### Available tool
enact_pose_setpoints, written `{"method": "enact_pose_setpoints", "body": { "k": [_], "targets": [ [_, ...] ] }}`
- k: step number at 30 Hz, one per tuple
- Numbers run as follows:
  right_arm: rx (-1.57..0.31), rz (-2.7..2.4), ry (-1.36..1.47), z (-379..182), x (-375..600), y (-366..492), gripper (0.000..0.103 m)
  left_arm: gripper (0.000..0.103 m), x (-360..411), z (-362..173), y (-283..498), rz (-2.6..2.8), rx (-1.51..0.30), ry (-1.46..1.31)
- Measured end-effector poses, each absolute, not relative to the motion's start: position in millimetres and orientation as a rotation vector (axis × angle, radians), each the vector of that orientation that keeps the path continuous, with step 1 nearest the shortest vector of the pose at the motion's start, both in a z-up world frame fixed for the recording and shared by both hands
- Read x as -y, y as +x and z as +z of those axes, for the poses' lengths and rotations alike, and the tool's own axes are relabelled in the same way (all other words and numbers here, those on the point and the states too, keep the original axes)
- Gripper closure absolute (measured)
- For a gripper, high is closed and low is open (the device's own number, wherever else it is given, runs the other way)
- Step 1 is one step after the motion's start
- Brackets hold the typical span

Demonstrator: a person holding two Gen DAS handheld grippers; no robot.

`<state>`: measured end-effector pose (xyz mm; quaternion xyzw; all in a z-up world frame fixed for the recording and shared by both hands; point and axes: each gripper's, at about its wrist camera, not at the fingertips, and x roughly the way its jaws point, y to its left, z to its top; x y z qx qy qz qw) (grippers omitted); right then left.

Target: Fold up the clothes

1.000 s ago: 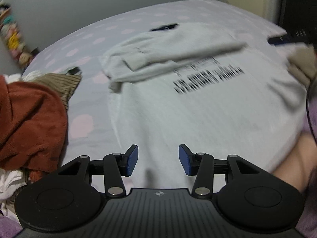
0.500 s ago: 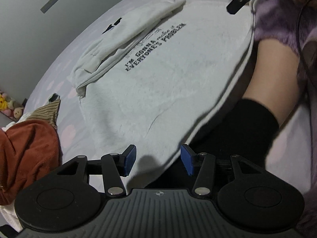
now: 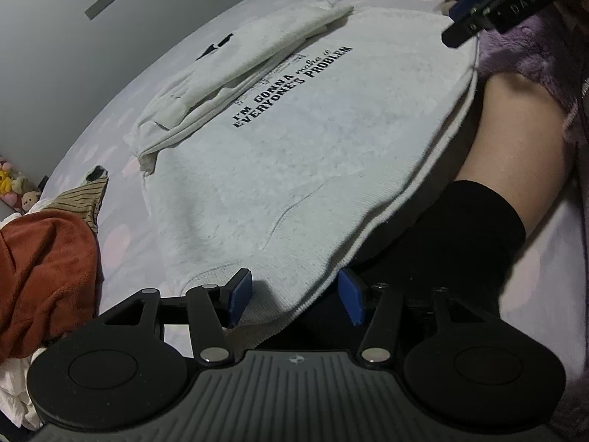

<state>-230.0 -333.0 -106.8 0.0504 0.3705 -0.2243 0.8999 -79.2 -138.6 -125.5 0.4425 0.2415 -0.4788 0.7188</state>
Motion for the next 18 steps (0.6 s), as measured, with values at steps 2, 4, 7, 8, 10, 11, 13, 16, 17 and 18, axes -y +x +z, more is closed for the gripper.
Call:
{"method": "enact_pose_setpoints", "body": {
  "k": [2,4,7,8,10,11,13,16,17,18],
  "targets": [
    [-0.772,-0.467,0.100,-108,333,-229,0.051,0.051,139,-129,-82,-1.055,-0.505,0.983],
    [-0.769,-0.468,0.111,-108,335,-228,0.051,0.052,142,-132,-86,-1.050,-0.475,1.003],
    [-0.770,-0.466,0.126,-109,337,-228,0.051,0.055,147,-136,-94,-1.050,-0.432,1.049],
    [-0.769,-0.464,0.126,-109,337,-228,0.051,0.060,149,-138,-98,-1.053,-0.416,1.070],
    [-0.768,-0.460,0.128,-109,337,-228,0.050,0.061,151,-141,-105,-1.065,-0.378,1.106],
    [-0.767,-0.459,0.129,-109,337,-228,0.050,0.061,151,-142,-108,-1.074,-0.363,1.115],
    [-0.766,-0.457,0.134,-110,338,-229,0.050,0.060,151,-143,-112,-1.100,-0.345,1.122],
    [-0.766,-0.453,0.138,-110,340,-229,0.050,0.059,155,-147,-115,-1.096,-0.338,1.130],
    [-0.766,-0.452,0.139,-110,339,-228,0.050,0.059,157,-149,-115,-1.091,-0.337,1.133],
    [-0.765,-0.449,0.139,-110,339,-228,0.050,0.059,158,-150,-115,-1.084,-0.340,1.131]
  ]
}}
